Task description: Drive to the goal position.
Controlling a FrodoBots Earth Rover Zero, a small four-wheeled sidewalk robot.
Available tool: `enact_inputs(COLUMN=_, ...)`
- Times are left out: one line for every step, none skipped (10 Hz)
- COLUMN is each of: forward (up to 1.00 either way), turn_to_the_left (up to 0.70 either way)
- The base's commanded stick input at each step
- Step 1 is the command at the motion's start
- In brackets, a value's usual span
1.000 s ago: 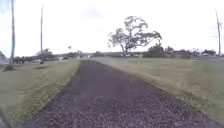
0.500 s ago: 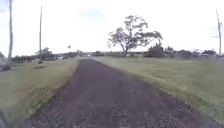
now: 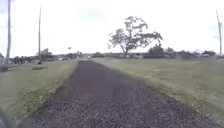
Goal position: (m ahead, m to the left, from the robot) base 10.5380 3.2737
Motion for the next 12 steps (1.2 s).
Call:
enact_inputs(forward=0.5, turn_to_the_left=0.47)
enact_inputs(forward=0.5, turn_to_the_left=0.47)
enact_inputs(forward=0.5, turn_to_the_left=0.47)
enact_inputs(forward=0.5, turn_to_the_left=0.47)
enact_inputs(forward=0.5, turn_to_the_left=0.47)
enact_inputs(forward=0.5, turn_to_the_left=0.47)
enact_inputs(forward=0.5, turn_to_the_left=0.47)
enact_inputs(forward=0.5, turn_to_the_left=0.47)
enact_inputs(forward=0.5, turn_to_the_left=0.47)
enact_inputs(forward=0.5, turn_to_the_left=0.47)
enact_inputs(forward=0.5, turn_to_the_left=0.47)
enact_inputs(forward=0.5, turn_to_the_left=0.47)
